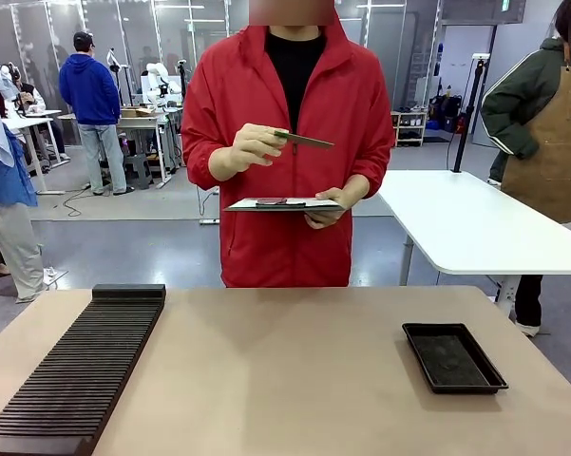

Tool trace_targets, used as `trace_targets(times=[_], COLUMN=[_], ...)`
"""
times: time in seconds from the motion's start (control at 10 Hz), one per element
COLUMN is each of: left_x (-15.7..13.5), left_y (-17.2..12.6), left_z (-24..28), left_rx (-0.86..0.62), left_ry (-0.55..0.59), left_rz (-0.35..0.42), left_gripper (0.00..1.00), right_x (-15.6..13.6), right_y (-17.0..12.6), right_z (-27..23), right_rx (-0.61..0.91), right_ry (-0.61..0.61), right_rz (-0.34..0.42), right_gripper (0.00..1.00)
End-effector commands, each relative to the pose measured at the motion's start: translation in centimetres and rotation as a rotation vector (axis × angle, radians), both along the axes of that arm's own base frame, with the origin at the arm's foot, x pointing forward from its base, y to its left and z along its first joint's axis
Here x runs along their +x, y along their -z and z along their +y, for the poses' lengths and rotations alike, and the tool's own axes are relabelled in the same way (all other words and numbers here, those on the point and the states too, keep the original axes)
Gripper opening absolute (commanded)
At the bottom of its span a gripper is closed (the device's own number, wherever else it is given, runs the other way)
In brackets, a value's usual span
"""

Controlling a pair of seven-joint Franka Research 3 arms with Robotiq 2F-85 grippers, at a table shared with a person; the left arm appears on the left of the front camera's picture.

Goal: Inspect the PCB.
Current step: Pick up the Blank PCB that the human is holding.

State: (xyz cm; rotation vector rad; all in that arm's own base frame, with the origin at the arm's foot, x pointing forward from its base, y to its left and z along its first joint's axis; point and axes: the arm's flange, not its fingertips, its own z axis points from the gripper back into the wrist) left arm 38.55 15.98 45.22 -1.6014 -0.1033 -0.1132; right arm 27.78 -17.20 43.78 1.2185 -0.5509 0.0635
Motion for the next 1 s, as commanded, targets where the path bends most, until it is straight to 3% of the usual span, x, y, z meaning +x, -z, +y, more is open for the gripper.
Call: trace_targets(times=[0.0, 0.3, 0.6, 0.7, 0.8, 0.9], left_x=[-3.1, -6.1, -6.3, -5.1, -6.4, -6.4], left_y=[1.2, 3.5, 5.5, 5.6, 5.5, 5.5], left_z=[2.3, 6.8, 9.0, 8.9, 7.0, 7.0], left_rx=[0.009, -0.004, -0.030, -0.090, -0.010, -0.010], left_ry=[-0.023, -0.041, -0.065, -0.043, -0.085, -0.085], left_rz=[-0.053, -0.042, -0.021, -0.054, -0.001, -0.001], left_gripper=[1.00, 1.00, 1.00, 1.00, 1.00, 1.00], right_x=[-0.1, -0.1, -0.1, -0.1, -0.1, -0.1], right_y=[0.0, 0.0, 0.0, 0.0, 0.0, 0.0], right_z=[-0.1, -0.1, -0.1, -0.1, -0.1, -0.1], right_rx=[-0.002, -0.002, -0.002, -0.002, -0.002, -0.002], right_ry=[-0.008, -0.008, -0.008, -0.008, -0.008, -0.008], right_rz=[-0.014, -0.014, -0.014, -0.014, -0.014, -0.014], right_gripper=[1.00, 1.00, 1.00, 1.00, 1.00, 1.00])
